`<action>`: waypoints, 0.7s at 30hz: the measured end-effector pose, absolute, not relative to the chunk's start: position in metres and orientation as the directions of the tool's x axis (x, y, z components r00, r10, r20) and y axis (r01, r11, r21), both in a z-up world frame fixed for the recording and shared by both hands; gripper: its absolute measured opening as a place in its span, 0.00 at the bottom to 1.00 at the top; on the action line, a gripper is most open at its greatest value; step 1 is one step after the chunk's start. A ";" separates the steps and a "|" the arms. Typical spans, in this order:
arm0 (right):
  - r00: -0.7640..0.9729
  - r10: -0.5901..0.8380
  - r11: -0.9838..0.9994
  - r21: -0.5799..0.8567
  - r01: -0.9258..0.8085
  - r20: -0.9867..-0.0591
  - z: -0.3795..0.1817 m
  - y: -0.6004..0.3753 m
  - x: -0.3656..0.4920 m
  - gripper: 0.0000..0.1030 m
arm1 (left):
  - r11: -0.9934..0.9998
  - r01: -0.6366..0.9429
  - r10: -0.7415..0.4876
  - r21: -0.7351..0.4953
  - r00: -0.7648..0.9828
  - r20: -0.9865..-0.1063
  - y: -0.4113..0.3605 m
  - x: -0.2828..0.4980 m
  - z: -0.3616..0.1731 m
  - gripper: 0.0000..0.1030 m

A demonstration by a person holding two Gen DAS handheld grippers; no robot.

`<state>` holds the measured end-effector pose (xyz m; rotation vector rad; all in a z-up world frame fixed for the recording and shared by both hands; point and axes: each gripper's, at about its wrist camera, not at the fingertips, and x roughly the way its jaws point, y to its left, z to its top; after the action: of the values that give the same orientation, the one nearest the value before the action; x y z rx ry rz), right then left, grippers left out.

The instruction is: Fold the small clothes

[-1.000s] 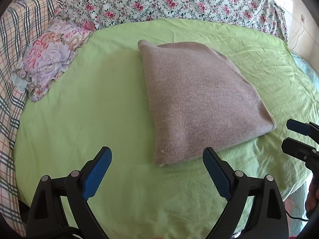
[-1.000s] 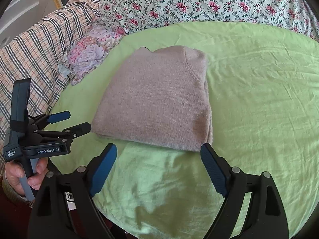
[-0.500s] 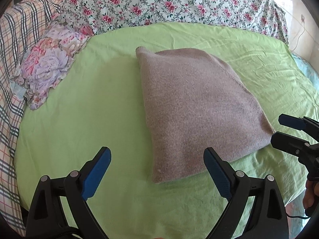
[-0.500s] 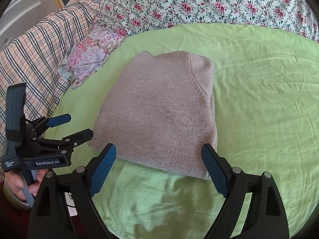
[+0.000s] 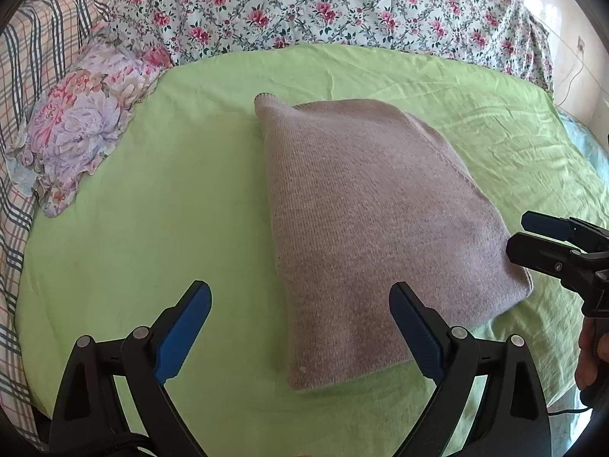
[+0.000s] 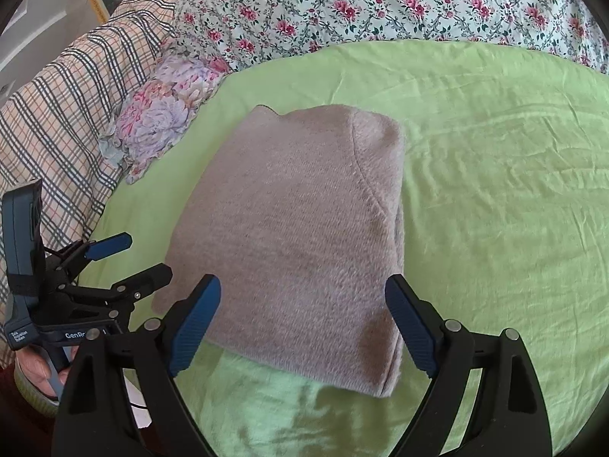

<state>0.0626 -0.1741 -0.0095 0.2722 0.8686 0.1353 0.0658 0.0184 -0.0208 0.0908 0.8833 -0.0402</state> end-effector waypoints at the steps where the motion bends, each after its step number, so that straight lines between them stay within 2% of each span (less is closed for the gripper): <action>1: 0.638 0.227 0.957 0.289 -0.007 -0.736 -0.010 -0.174 0.065 0.86 | 0.996 0.070 0.002 0.060 0.632 -0.775 0.018 0.067 -0.022 0.92; 21: 0.625 0.240 0.954 0.301 -0.008 -0.743 -0.017 -0.169 0.066 0.86 | 0.997 0.058 -0.001 0.045 0.627 -0.779 0.010 0.066 -0.024 0.92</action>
<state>0.0659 -0.1693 -0.0168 0.2811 0.8873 0.1442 0.0656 0.0096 -0.0242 0.0682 0.8925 -0.0340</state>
